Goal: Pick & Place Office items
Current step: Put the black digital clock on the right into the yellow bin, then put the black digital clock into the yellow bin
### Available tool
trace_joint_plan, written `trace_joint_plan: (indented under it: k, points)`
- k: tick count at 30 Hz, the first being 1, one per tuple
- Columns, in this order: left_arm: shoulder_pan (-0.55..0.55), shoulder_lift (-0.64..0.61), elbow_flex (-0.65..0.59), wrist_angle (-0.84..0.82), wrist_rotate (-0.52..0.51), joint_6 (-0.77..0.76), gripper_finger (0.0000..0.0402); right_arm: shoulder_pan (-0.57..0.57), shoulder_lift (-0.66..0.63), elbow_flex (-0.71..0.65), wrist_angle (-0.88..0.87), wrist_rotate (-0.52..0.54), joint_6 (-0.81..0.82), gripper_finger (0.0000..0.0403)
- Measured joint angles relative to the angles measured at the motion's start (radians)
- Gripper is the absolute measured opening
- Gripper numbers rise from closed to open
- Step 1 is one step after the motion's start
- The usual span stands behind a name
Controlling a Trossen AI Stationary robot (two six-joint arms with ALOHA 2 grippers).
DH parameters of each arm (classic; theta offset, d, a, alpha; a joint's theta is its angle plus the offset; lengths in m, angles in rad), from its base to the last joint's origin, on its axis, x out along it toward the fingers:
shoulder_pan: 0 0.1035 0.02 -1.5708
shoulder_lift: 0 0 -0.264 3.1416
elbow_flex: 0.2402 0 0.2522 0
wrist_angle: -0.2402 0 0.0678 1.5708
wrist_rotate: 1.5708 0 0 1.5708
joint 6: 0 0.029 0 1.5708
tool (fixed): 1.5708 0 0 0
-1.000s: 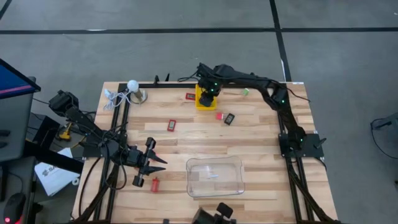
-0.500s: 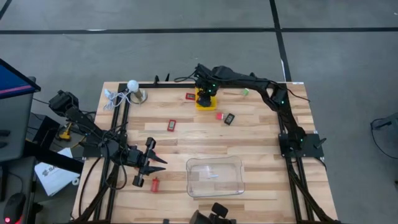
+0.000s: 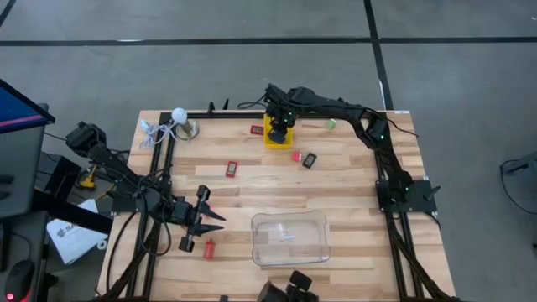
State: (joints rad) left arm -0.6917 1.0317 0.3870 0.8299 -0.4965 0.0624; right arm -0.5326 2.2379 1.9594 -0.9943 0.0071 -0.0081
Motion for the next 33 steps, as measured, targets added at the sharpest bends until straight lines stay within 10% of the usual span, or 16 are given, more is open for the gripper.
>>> trace_joint_plan:
  k: [16,33]
  points:
    - [-0.003,0.000,0.000,-0.005,0.000,0.000,0.0091,0.016,-0.016,-0.001,-0.205,0.081,0.008,0.0190]
    - [-0.021,0.000,0.000,-0.038,0.000,-0.052,0.0091,0.210,-0.342,-0.063,-0.327,0.134,0.068,0.0188]
